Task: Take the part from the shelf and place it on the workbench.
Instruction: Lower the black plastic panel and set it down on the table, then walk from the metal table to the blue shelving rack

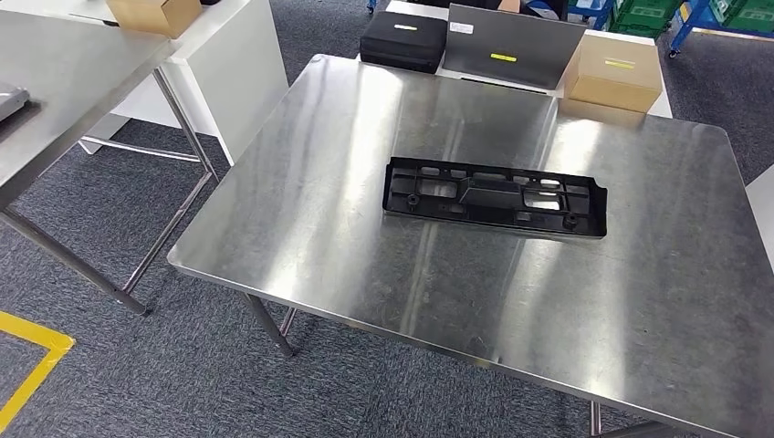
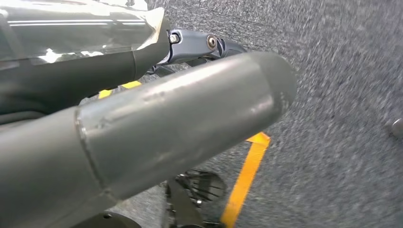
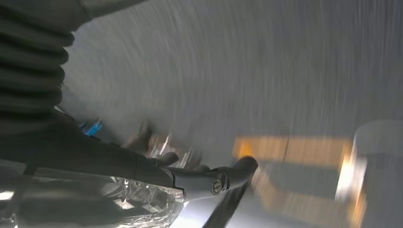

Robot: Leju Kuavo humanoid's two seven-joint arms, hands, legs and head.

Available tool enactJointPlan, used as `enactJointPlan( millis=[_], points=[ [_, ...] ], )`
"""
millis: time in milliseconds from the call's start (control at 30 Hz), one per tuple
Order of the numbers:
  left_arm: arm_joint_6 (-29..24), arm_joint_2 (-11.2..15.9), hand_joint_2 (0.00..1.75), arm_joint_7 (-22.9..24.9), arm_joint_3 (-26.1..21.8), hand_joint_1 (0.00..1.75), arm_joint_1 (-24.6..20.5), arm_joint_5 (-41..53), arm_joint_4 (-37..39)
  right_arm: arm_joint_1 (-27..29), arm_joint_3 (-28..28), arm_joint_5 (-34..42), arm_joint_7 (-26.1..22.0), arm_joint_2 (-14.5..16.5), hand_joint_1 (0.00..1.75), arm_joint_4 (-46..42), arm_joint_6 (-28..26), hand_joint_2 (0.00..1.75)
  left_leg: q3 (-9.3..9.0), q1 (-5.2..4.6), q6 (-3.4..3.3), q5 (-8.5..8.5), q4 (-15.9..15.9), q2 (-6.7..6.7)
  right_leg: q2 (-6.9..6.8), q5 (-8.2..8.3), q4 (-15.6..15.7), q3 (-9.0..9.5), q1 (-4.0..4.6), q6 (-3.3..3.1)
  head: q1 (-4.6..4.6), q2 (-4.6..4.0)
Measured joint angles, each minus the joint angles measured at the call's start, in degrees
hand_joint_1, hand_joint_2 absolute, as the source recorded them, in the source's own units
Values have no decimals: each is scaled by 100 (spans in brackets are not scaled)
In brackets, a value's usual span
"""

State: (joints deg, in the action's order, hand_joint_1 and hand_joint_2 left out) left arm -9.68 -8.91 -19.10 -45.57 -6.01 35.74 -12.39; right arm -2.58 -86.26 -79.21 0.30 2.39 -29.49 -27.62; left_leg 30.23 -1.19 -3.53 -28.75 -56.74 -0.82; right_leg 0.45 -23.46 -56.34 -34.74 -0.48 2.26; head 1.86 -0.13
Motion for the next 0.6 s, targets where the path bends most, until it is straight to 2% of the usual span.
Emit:
enactJointPlan(
  millis=[100,233,367,600],
  points=[
    [71,52,0,217,146,0,-36,185,0,-77,102,-85,-143,25,0,553,632,175,-1,2,4,3,0,0,0,1,-2,1,0,-1,1,0],
    [228,135,0,369,328,0,-109,361,0,-182,259,-193,-146,54,0,1057,1173,175,-2,4,5,4,0,0,0,1,-3,2,0,-1,-1,0],
    [341,210,0,460,475,0,-187,446,0,-276,366,-236,170,71,0,1364,1410,175,-2,2,5,4,0,0,0,1,-4,3,0,-1,-2,0],
    [485,288,0,472,571,0,-200,498,0,-309,464,-312,382,77,0,1563,1521,175,1,-9,3,2,0,0,0,-1,-4,4,-1,1,-2,0]
  ],
)
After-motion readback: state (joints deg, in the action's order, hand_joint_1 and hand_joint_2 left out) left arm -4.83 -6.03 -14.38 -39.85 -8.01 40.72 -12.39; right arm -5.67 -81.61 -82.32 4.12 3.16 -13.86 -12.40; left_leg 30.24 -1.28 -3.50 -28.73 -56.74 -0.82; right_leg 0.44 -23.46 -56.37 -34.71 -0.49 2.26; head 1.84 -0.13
